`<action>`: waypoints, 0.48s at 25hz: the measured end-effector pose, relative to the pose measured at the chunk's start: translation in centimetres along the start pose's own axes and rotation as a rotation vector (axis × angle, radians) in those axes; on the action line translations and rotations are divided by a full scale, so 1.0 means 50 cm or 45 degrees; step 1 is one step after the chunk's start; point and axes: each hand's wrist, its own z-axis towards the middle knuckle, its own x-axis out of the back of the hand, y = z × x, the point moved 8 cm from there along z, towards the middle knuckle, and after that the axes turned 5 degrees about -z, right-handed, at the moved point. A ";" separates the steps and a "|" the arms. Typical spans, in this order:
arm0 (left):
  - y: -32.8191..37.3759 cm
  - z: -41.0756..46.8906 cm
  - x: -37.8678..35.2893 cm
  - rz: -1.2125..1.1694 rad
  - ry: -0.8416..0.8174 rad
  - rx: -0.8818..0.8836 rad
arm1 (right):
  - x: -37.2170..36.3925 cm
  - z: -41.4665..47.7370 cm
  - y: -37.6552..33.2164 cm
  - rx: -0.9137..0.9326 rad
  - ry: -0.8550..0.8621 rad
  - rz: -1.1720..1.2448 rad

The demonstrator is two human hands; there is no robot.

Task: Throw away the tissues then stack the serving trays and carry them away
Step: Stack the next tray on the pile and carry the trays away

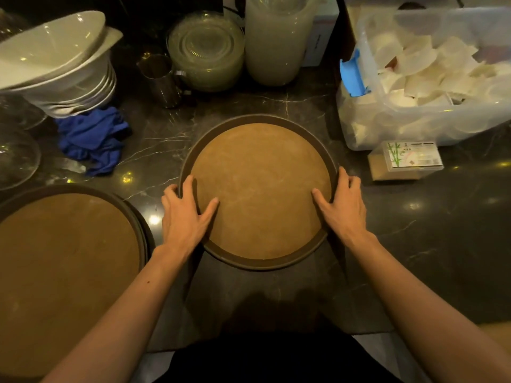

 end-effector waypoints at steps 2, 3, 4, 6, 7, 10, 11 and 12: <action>0.000 0.007 -0.002 -0.031 0.011 0.026 | -0.004 0.005 0.001 -0.020 -0.012 0.019; -0.001 0.011 -0.001 -0.058 0.017 0.051 | -0.005 0.008 0.000 -0.022 -0.017 0.026; -0.003 0.016 0.000 -0.086 0.016 0.082 | -0.006 0.009 -0.001 -0.021 -0.017 0.031; -0.006 0.025 0.001 -0.110 0.005 0.137 | -0.005 0.010 -0.002 -0.019 -0.003 0.044; -0.007 0.027 0.002 -0.108 0.001 0.158 | -0.005 0.008 -0.001 -0.022 -0.002 0.062; -0.016 0.022 0.007 -0.163 0.008 0.201 | -0.008 -0.004 0.003 -0.037 -0.002 0.152; -0.018 0.015 0.010 -0.199 0.022 0.202 | -0.007 -0.011 0.004 -0.038 0.007 0.178; -0.019 0.006 0.014 -0.231 0.041 0.195 | -0.006 -0.019 0.005 -0.038 0.014 0.203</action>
